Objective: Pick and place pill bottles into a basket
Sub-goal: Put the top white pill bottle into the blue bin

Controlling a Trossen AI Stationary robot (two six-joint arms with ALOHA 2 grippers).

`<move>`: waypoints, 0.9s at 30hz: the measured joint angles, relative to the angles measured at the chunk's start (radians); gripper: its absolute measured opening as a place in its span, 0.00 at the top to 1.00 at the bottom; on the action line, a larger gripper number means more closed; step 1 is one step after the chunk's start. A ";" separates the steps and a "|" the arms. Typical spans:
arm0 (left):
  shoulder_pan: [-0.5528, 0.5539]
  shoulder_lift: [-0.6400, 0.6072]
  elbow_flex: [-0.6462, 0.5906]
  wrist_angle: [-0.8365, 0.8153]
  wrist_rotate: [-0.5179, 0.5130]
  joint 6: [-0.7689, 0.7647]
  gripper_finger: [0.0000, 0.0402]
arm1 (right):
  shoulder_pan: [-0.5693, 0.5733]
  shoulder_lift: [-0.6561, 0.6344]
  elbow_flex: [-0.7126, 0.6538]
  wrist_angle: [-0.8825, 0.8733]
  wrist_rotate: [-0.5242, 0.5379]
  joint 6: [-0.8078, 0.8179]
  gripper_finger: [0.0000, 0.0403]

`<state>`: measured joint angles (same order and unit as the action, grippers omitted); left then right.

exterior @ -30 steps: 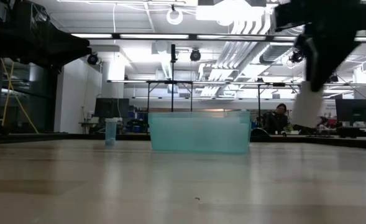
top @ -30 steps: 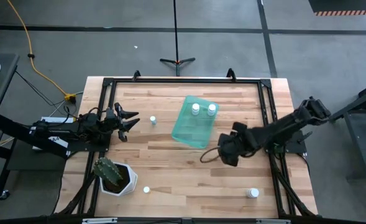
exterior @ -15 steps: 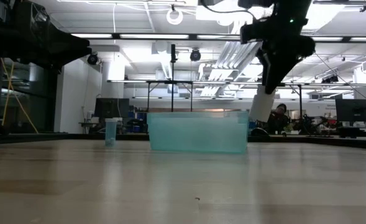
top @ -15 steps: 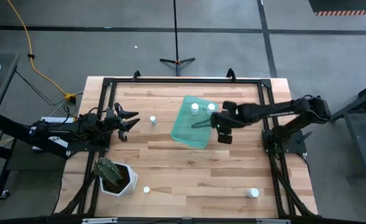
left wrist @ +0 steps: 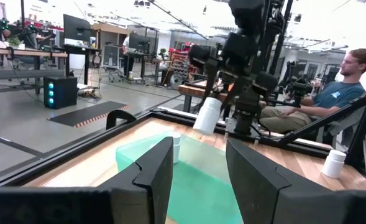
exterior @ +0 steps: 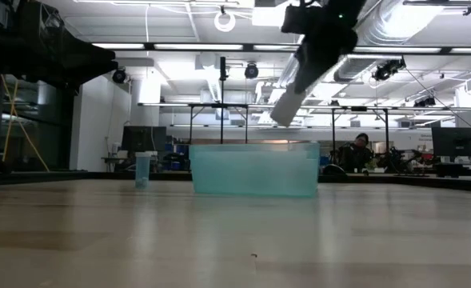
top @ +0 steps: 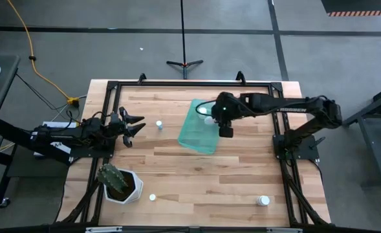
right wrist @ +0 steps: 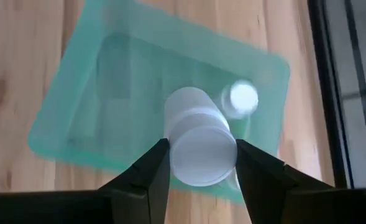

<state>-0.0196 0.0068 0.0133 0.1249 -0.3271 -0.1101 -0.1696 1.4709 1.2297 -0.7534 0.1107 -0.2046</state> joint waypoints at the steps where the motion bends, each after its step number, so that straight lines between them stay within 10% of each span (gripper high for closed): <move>1: 0.000 0.000 0.000 0.000 0.000 0.000 0.54 | -0.004 0.014 0.000 0.004 -0.015 -0.010 0.63; 27: 0.000 0.000 0.000 0.000 0.000 0.000 0.54 | -0.067 0.281 -0.002 -0.014 0.048 0.040 0.52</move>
<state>-0.0196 0.0070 0.0135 0.1246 -0.3271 -0.1103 -0.2362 1.7524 1.2274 -0.7679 0.1584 -0.1650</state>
